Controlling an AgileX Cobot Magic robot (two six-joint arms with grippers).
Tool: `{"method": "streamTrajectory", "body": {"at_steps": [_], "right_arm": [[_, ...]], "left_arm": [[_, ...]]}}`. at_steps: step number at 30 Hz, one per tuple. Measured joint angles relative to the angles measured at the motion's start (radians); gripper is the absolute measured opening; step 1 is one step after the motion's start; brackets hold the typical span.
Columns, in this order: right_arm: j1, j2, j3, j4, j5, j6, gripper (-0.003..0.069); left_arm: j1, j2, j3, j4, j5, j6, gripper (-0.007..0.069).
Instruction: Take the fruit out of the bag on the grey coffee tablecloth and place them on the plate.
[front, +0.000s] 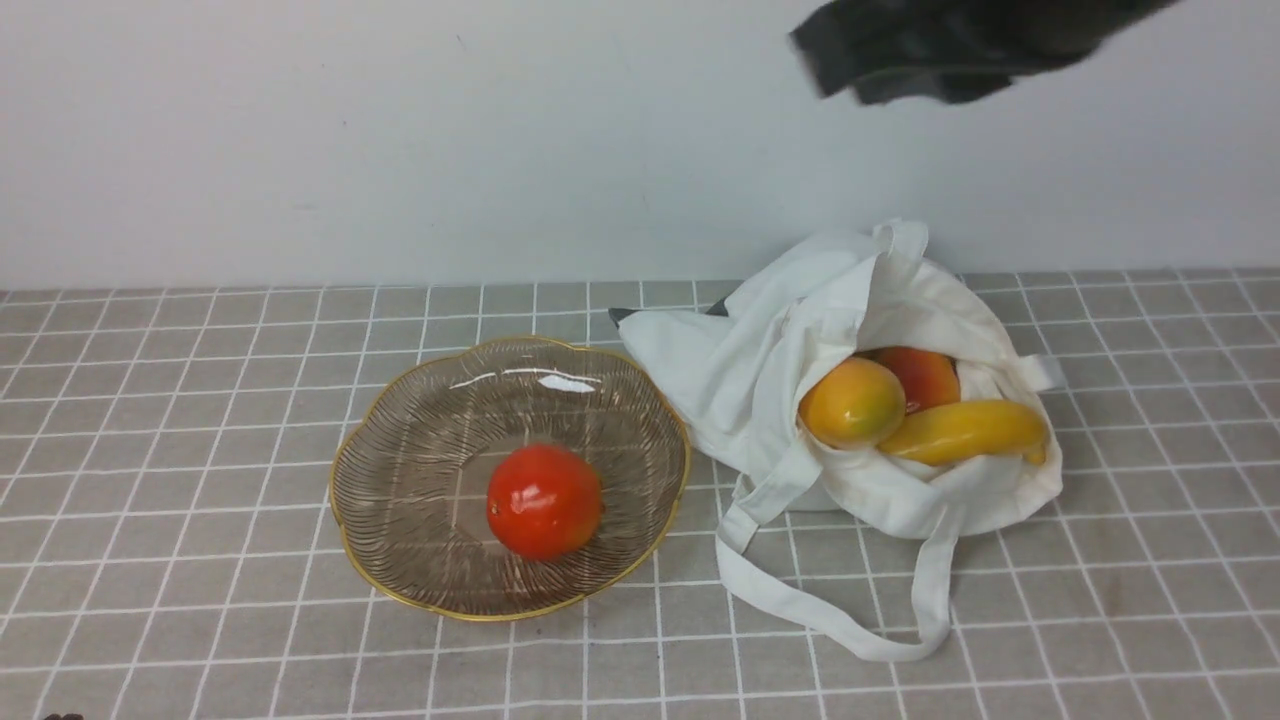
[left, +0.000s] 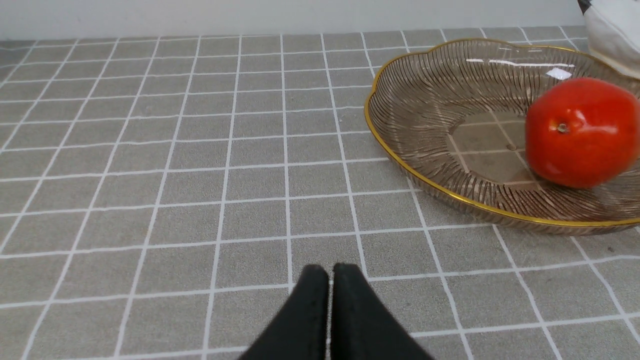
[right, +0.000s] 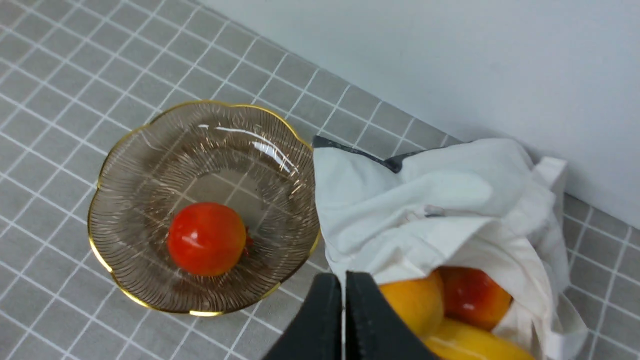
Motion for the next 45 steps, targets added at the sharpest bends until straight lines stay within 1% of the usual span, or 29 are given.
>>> {"method": "streamTrajectory", "body": {"at_steps": [3,6,7,10,15,18,21,27,29,33,34,35,36,40,42,44,45], "right_arm": [[0.000,-0.162,0.147,-0.033,-0.005,0.052,-0.0013],[0.000,-0.291,0.286,-0.044,-0.076,0.069,-0.0013],[0.000,-0.361,0.375,-0.042,-0.138,0.078,-0.0014],[0.000,-0.485,0.552,0.002,-0.260,0.111,-0.0014],[0.000,-0.661,0.765,0.073,-0.447,0.129,-0.0014],[0.000,-0.719,0.847,0.114,-0.519,0.132,-0.0014],[0.000,-0.737,0.889,0.142,-0.534,0.133,-0.0014],[0.000,-0.738,0.905,0.110,-0.580,0.106,-0.0014],[0.000,-0.739,0.907,0.105,-0.630,0.033,-0.0014],[-0.011,-0.768,0.947,0.104,-0.747,-0.050,-0.0014],[-0.014,-0.771,0.951,0.104,-0.747,-0.055,-0.0014],[-0.029,-0.783,0.968,0.107,-0.790,-0.072,-0.0014],[-0.078,-0.810,1.020,0.109,-0.861,-0.097,-0.0014],[-0.228,-0.896,1.176,0.116,-0.999,-0.114,-0.0014],[-0.298,-0.951,1.269,0.116,-1.040,-0.120,-0.0014],[-0.401,-1.026,1.399,0.116,-1.079,-0.131,-0.0014],[-0.425,-1.047,1.421,0.116,-1.085,-0.134,-0.0014]], "left_arm": [[0.000,0.000,0.000,0.000,0.000,0.000,-0.0008],[0.000,0.000,0.000,0.000,0.000,0.000,-0.0008],[0.000,0.000,0.000,0.000,0.000,0.000,-0.0008],[0.000,0.000,0.000,0.000,0.000,0.000,-0.0008],[0.000,0.000,0.000,0.000,0.000,0.000,-0.0008],[0.000,0.000,0.000,0.000,0.000,0.000,-0.0008],[0.000,0.000,0.000,0.000,0.000,0.000,-0.0008],[0.000,0.000,0.000,0.000,0.000,0.000,-0.0008],[0.000,0.000,0.000,0.000,0.000,0.000,-0.0008],[0.000,0.000,0.000,0.000,0.000,0.000,-0.0008],[0.000,0.000,0.000,0.000,0.000,0.000,-0.0008],[0.000,0.000,0.000,0.000,0.000,0.000,-0.0008],[0.000,0.000,0.000,0.000,0.000,0.000,-0.0008],[0.000,0.000,0.000,0.000,0.000,0.000,-0.0008],[0.000,0.000,0.000,0.000,0.000,0.000,-0.0008],[0.000,0.000,0.000,0.000,0.000,0.000,-0.0008],[0.000,0.000,0.000,0.000,0.000,0.000,-0.0008]]}}
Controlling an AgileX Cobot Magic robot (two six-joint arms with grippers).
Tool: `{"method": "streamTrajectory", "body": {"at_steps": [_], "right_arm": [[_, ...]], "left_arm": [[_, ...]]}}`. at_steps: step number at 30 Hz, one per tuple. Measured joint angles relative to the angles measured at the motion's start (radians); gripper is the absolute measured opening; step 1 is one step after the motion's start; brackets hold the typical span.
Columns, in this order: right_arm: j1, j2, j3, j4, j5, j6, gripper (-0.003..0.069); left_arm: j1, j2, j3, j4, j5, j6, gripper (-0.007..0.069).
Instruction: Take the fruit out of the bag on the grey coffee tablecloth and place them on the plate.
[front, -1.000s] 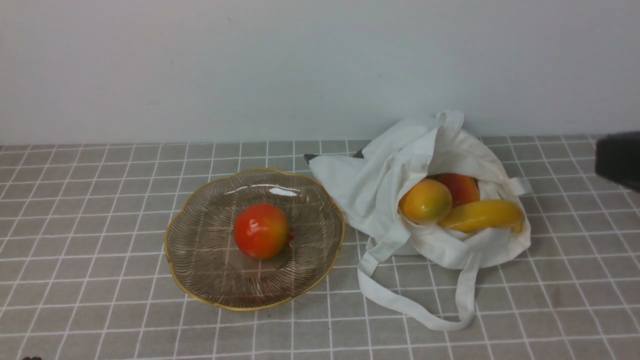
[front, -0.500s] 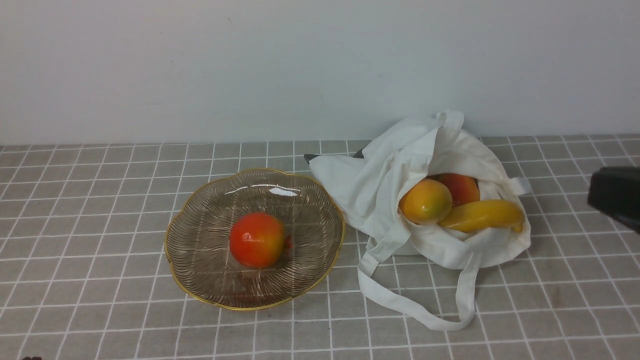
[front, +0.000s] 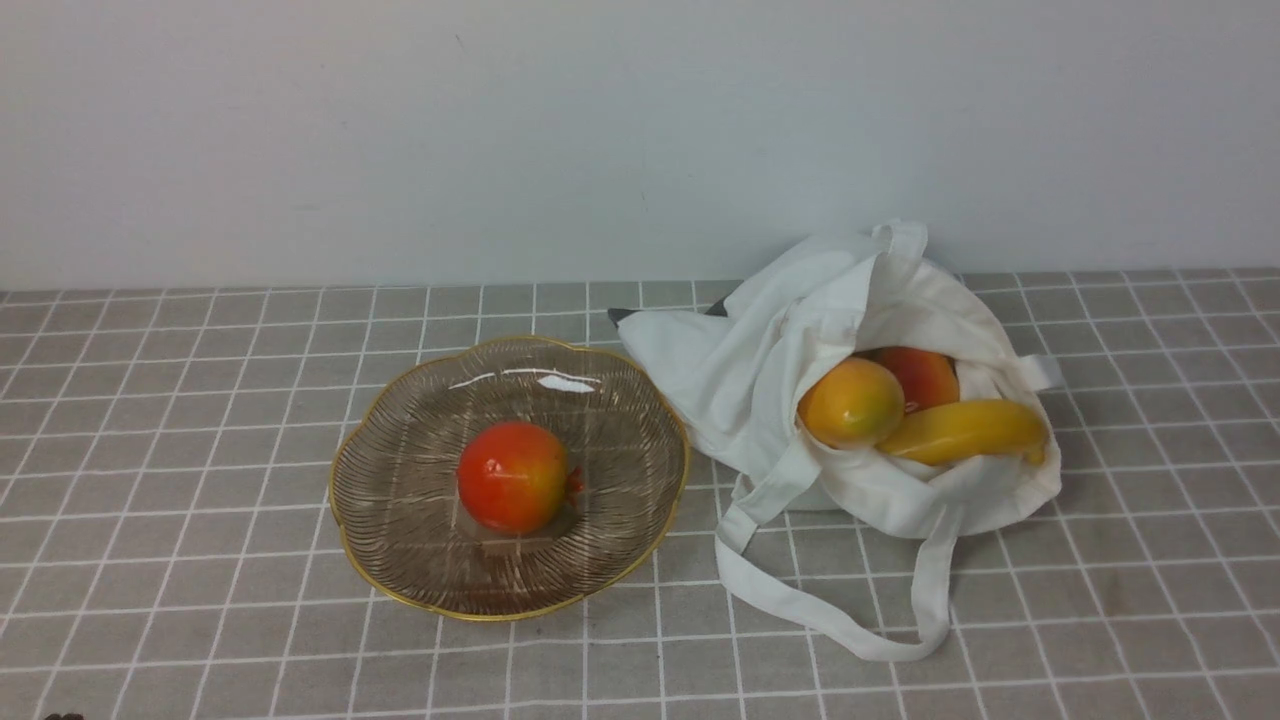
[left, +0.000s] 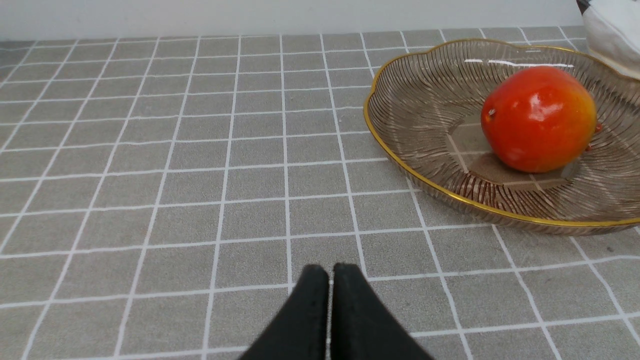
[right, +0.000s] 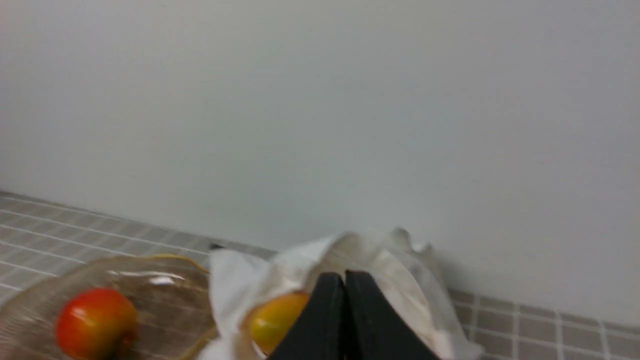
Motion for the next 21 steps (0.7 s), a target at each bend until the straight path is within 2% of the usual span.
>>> {"method": "streamTrajectory", "body": {"at_steps": [3,5,9,11,13,21], "right_arm": [[-0.086,-0.080,0.133,0.000,-0.007,-0.005,-0.0014],[-0.177,-0.178,0.270,0.000,-0.007,-0.005,-0.0014],[-0.260,-0.313,0.342,0.000,0.087,-0.005,-0.0014],[-0.274,-0.341,0.344,0.000,0.173,-0.005,-0.0014],[-0.281,-0.347,0.342,0.000,0.192,-0.005,-0.0014],[-0.283,-0.347,0.340,0.002,0.203,-0.005,-0.0014]], "left_arm": [[0.000,0.000,0.000,0.000,0.000,0.000,-0.0008],[0.000,0.000,0.000,0.000,0.000,0.000,-0.0008],[0.000,0.000,0.000,0.000,0.000,0.000,-0.0008],[0.000,0.000,0.000,0.000,0.000,0.000,-0.0008],[0.000,0.000,0.000,0.000,0.000,0.000,-0.0008],[0.000,0.000,0.000,0.000,0.000,0.000,-0.0008]]}}
